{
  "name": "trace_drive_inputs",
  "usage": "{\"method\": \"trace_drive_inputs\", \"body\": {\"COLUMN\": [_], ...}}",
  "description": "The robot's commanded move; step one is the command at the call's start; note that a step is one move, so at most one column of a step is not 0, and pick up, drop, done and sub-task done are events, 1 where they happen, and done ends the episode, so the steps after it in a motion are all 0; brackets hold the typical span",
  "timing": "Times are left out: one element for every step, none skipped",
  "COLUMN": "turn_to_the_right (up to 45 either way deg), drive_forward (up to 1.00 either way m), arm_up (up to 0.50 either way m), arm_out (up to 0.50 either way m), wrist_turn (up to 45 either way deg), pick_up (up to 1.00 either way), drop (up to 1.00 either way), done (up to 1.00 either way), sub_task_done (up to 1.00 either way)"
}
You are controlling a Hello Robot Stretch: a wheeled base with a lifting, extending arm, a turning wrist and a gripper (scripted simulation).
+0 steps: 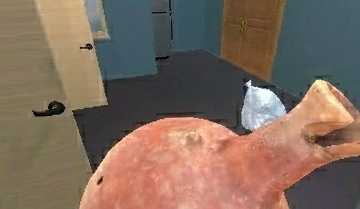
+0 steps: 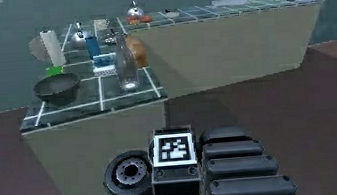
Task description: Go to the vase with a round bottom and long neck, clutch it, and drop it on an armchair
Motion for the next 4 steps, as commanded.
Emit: {"method": "trace_drive_inputs", "body": {"turn_to_the_right": [6.0,0.0,6.0,0.0], "drive_forward": [0.0,0.5,0.0,0.35], "arm_up": [0.0,0.0,0.0,0.0], "arm_out": [0.0,0.0,0.0,0.0], "wrist_turn": [0.0,0.0,0.0,0.0], "pick_up": [0.0,0.0,0.0,0.0], "drop": [0.0,0.0,0.0,0.0], "done": [0.0,0.0,0.0,0.0], "sub_task_done": [0.0,0.0,0.0,0.0]}}
